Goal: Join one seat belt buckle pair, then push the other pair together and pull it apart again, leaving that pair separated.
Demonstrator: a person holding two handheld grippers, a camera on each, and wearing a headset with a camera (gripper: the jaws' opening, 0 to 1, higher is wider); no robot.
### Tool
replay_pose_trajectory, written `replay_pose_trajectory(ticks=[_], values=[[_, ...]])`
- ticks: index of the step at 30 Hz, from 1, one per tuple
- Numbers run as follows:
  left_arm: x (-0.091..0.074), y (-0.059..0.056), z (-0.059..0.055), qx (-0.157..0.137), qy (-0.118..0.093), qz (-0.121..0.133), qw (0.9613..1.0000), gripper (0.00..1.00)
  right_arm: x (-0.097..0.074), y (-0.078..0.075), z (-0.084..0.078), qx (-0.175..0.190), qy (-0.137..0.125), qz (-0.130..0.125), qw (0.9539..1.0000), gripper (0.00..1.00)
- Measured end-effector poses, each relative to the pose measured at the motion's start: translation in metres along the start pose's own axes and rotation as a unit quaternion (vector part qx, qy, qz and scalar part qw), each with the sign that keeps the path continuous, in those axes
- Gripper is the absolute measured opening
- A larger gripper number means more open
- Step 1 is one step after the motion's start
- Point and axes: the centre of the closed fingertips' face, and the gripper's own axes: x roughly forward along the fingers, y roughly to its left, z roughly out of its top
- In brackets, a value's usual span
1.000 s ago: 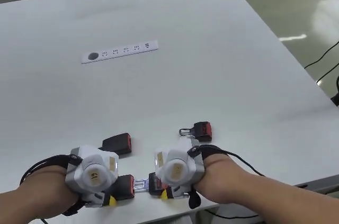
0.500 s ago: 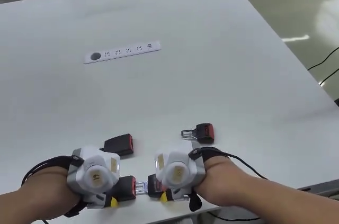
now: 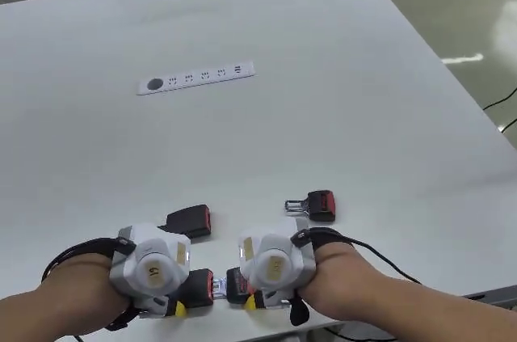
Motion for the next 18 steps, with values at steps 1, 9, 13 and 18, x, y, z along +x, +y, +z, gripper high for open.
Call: replay_pose_trajectory(ticks=[1, 9, 13, 18], values=[[-0.0001, 0.0001, -0.0003, 0.001, 0.000, 0.000, 1.0000, 0.33, 0.0005, 0.0002, 0.0004, 0.000, 0.000, -0.001, 1.0000, 0.31], [-0.0002, 0.0006, -0.0011, -0.004, -0.006, 0.001, 1.0000, 0.33, 0.0037, -0.0006, 0.0049, -0.001, -0.001, 0.000, 1.0000, 0.30], [-0.0001, 0.0006, -0.0010, -0.003, -0.004, 0.001, 1.0000, 0.33, 0.0040, -0.0008, 0.0051, 0.004, -0.001, -0.005, 1.0000, 0.30], [-0.0003, 0.0004, -0.0008, -0.003, -0.003, 0.001, 1.0000, 0.33, 0.0041, -0.0010, 0.0047, 0.004, 0.004, -0.007, 1.0000, 0.29]])
